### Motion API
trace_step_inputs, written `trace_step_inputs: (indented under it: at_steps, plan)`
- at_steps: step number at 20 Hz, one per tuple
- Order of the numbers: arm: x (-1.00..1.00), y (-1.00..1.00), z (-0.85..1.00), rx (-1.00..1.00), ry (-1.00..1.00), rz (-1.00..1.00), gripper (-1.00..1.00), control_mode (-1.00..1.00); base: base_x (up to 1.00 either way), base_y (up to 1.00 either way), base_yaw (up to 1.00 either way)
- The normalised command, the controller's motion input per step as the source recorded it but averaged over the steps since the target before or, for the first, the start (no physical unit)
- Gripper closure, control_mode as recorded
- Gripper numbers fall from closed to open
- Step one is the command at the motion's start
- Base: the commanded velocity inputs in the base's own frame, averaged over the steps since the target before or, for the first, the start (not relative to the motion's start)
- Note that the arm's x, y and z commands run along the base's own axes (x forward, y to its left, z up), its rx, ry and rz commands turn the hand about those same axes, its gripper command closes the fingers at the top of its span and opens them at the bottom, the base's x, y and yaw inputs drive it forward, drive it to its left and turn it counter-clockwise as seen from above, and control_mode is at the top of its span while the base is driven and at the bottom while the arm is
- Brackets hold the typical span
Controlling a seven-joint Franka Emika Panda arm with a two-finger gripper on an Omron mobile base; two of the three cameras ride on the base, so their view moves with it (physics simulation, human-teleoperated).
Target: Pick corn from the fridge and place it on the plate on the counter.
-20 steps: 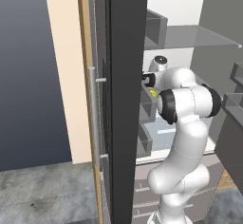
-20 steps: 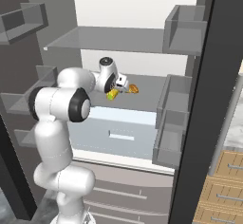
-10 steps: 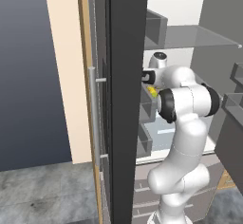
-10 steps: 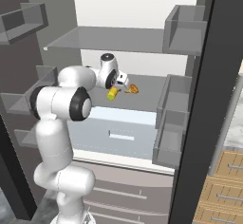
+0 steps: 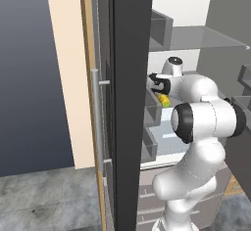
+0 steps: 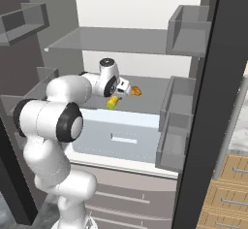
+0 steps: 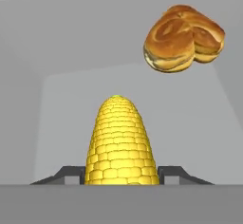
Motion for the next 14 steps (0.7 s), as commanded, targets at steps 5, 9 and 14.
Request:
trace_step_inputs:
  at_steps: [5,9,14]
  plan:
    - [-0.92,-0.07,0.17,0.0,0.09,-0.02,1.0,-1.0,0.0,0.0,0.0]
    - [-0.86,0.0,0.26,0.0,0.11,0.0,1.0,-1.0,0.0,0.0,0.0]
    - [-0.85,0.0,0.43,0.0,0.14,0.0,1.0,-1.0,0.0,0.0,0.0]
